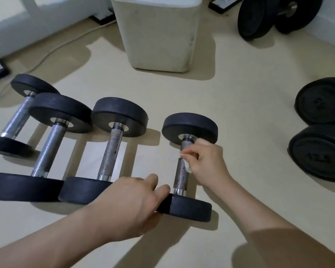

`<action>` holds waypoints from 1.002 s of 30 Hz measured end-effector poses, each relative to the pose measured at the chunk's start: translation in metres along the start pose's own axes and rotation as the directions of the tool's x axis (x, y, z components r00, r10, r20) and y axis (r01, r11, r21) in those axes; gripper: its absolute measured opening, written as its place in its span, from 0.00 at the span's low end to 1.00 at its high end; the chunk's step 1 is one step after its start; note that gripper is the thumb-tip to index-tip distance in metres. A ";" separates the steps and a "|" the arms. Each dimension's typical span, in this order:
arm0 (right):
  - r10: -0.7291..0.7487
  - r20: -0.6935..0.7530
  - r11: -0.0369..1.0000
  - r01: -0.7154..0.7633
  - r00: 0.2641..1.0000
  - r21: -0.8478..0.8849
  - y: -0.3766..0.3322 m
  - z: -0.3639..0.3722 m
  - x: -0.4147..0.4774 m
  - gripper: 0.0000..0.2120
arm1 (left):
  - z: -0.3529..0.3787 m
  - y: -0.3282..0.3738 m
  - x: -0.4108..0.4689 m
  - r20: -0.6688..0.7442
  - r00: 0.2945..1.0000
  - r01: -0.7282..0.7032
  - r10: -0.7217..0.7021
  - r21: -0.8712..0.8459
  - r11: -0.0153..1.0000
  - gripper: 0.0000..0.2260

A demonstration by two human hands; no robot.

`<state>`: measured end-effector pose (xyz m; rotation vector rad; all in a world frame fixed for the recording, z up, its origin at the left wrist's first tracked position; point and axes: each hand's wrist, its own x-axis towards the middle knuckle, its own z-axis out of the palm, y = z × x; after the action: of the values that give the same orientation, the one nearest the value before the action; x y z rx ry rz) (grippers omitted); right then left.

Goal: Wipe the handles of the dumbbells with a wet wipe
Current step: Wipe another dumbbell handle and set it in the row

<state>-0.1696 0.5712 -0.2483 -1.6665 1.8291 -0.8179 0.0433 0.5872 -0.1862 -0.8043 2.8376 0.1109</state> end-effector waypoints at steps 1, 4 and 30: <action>0.001 -0.078 1.000 -0.003 0.997 -0.016 -0.001 0.004 0.011 0.05 | 0.000 -0.003 -0.001 -0.005 1.000 -0.004 0.005 0.011 1.000 0.12; 0.038 -0.108 0.999 -0.038 0.993 0.006 -0.009 0.015 0.002 0.07 | 0.003 -0.008 -0.003 -0.073 0.997 0.001 0.000 0.015 1.000 0.20; -0.005 -0.025 0.999 0.004 1.000 -0.034 -0.008 0.005 0.016 0.06 | 0.023 0.008 -0.012 -0.174 0.984 0.009 -0.031 -0.125 0.992 0.17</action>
<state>-0.1619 0.5544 -0.2451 -1.6895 1.8666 -0.8175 0.0523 0.6032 -0.2060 -0.9102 3.0122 0.2261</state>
